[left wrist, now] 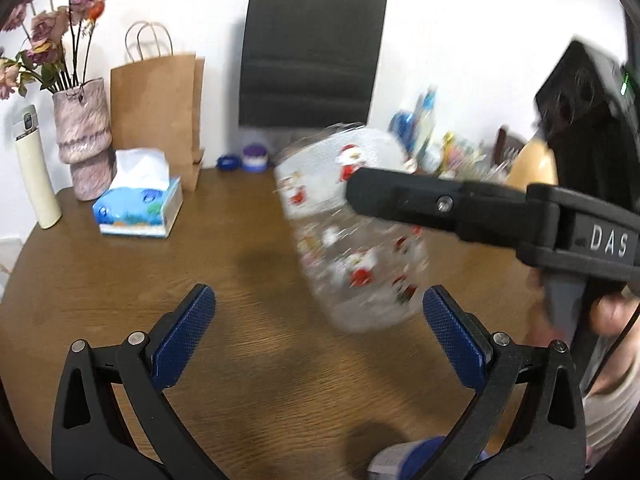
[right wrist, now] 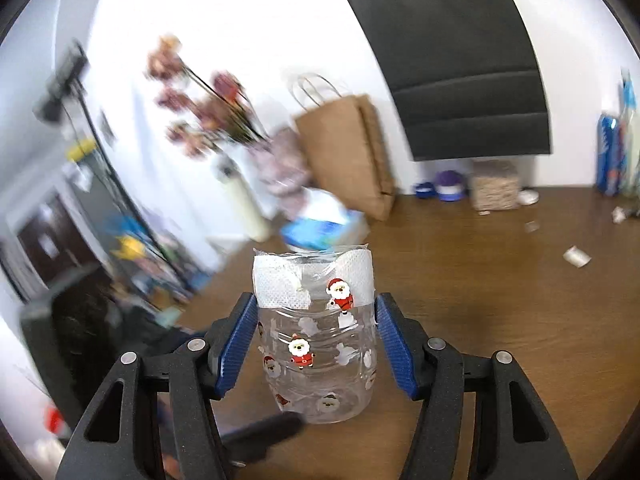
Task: Flip cup upright
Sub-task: 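Close the right gripper around the cup body and lift it, then rotate the held cup with the right gripper until its opening faces up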
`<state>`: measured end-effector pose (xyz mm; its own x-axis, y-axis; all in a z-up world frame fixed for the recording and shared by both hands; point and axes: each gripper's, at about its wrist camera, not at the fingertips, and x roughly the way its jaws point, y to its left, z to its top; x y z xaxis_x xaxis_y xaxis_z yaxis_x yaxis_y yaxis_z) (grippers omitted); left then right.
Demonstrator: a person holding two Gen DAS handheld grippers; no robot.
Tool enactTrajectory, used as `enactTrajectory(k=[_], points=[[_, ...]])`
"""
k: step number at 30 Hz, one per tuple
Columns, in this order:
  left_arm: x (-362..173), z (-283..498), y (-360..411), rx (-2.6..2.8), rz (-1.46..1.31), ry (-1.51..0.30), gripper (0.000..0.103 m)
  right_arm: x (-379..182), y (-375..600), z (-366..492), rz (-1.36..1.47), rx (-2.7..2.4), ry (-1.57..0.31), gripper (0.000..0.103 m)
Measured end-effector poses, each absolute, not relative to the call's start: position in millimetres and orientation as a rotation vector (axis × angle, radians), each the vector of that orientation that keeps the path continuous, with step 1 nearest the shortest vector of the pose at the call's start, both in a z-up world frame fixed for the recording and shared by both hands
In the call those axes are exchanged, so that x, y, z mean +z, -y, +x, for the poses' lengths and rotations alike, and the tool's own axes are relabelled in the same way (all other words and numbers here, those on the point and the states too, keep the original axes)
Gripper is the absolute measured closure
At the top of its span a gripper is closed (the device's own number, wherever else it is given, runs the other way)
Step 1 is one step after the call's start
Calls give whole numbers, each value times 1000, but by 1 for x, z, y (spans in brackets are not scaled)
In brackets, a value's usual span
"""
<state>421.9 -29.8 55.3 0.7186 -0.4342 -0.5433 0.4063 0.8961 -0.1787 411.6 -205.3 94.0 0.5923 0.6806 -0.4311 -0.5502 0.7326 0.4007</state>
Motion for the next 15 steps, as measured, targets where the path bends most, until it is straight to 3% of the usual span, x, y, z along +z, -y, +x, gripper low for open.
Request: enactTrajectory(k=[2,5,15], points=[[62,411,24,-487,-64,-576,4,102,191,392,223,749,-551,38],[67,391,14,-469,-57,-511,40,108,171,365,181,766,-488,38],[40,370,-15,-338,-52,-525,41,73,131,346,98,829,-490,38]])
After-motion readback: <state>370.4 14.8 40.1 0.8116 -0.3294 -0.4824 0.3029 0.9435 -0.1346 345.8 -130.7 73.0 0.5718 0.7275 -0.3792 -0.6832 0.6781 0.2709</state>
